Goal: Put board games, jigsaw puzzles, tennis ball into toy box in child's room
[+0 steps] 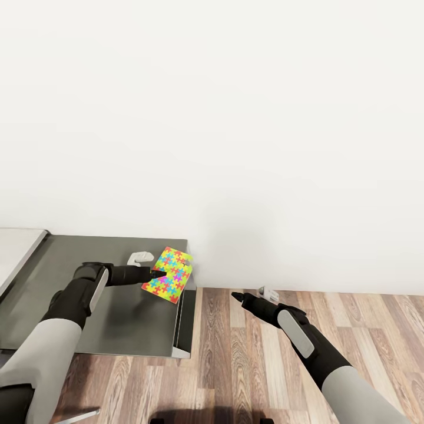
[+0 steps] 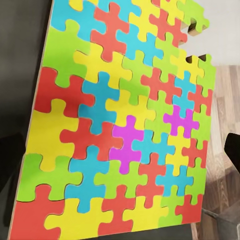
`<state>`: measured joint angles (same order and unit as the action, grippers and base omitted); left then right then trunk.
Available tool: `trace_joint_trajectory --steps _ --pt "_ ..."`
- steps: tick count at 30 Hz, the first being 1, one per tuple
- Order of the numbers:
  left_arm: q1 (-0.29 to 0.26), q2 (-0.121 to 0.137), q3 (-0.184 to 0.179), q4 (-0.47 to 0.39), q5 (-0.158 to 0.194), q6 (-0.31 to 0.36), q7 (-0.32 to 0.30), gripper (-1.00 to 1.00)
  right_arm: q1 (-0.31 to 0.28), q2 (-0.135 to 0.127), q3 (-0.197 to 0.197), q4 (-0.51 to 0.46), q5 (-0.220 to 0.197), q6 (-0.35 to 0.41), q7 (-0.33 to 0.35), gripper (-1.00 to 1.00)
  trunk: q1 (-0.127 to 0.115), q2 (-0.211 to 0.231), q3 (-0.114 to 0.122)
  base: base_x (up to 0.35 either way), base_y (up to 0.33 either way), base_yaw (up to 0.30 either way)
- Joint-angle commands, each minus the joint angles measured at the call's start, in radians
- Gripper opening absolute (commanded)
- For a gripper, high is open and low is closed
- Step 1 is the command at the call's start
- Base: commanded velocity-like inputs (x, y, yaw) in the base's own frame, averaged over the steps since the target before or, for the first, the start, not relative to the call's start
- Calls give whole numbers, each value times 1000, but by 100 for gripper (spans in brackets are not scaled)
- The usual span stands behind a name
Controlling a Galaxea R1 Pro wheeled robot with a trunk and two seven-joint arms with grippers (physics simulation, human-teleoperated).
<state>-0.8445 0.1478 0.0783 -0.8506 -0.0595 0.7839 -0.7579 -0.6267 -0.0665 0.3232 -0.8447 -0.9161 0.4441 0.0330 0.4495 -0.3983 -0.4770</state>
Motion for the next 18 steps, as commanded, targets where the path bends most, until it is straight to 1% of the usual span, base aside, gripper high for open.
trace_joint_trajectory --steps 1,5,11,18 --pt "-1 0 3 -1 -6 6 -8 100 -1 -1 2 -1 -1 2 1 100 1 -2 -1 0 0 0" --pt "-1 0 3 -1 -6 6 -10 100 -1 -1 2 -1 -1 2 1 100 1 -2 -1 0 0 0" --pt "-1 1 3 -1 -7 6 -40 100 -1 -1 2 -1 -1 2 1 100 1 -2 -1 0 0 0" --pt "-1 1 3 -1 -8 5 -44 100 -1 -1 2 -1 -1 2 1 100 1 -2 -1 0 0 0"
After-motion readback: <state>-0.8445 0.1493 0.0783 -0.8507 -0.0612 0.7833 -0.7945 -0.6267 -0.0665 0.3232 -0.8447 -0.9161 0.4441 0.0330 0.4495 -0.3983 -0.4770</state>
